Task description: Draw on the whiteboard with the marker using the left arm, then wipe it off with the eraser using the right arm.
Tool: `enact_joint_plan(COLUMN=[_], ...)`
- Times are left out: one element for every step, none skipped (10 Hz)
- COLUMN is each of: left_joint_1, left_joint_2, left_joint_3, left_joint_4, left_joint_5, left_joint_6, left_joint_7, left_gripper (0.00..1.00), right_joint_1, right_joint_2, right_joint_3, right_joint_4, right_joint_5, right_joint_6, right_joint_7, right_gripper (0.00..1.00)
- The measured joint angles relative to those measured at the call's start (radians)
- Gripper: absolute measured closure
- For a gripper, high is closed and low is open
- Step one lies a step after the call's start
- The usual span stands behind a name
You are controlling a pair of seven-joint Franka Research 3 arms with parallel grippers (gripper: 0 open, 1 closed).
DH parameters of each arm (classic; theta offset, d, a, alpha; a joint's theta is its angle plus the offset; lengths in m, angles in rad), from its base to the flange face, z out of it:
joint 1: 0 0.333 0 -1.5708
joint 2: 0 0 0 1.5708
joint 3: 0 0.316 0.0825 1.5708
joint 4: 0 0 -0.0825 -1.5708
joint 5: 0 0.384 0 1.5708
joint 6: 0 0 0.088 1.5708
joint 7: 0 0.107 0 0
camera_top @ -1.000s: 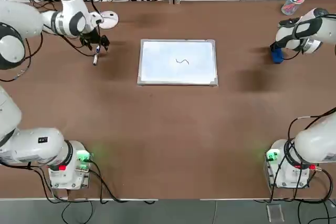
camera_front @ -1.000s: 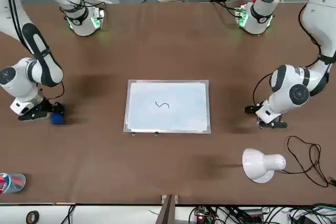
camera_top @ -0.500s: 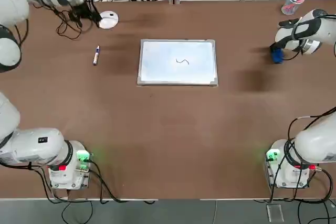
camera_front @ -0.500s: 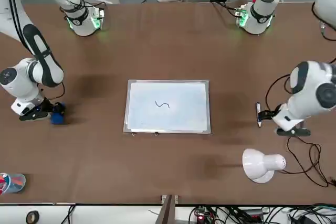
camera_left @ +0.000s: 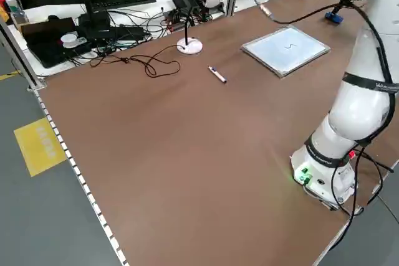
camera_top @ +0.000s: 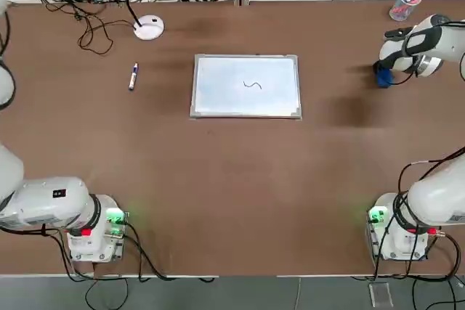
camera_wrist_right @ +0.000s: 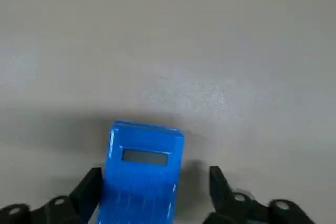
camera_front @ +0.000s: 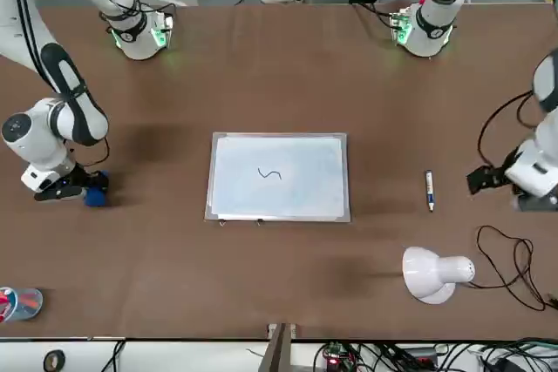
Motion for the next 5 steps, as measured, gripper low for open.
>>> enact_joint_plan(left_joint_1=[0.0,0.0,-0.001,-0.001,-0.003], left_joint_2=[-0.041,-0.08,-0.12,-0.153,-0.183], left_joint_3=[0.0,-0.002,-0.003,-0.002,0.006], left_joint_4=[0.004,0.006,0.007,0.007,0.007], left_joint_5=[0.0,-0.001,-0.006,-0.021,-0.044], left_joint_6=[-0.036,-0.071,-0.107,-0.141,-0.171], left_joint_7=[0.0,0.0,0.0,0.001,0.002], left_gripper=[0.0,0.0,0.0,0.0,0.0], right_joint_1=[0.004,0.009,0.015,0.019,0.025], right_joint_2=[0.0,0.0,0.0,0.0,0.0], right_joint_3=[0.001,0.001,0.001,0.001,0.001], right_joint_4=[0.0,0.001,0.001,0.002,0.004], right_joint_5=[0.0,0.0,0.0,0.001,0.001], right_joint_6=[0.0,0.0,0.0,0.0,-0.008], right_joint_7=[0.013,0.03,0.048,0.065,0.082], right_gripper=[0.3,0.41,0.44,0.44,0.44])
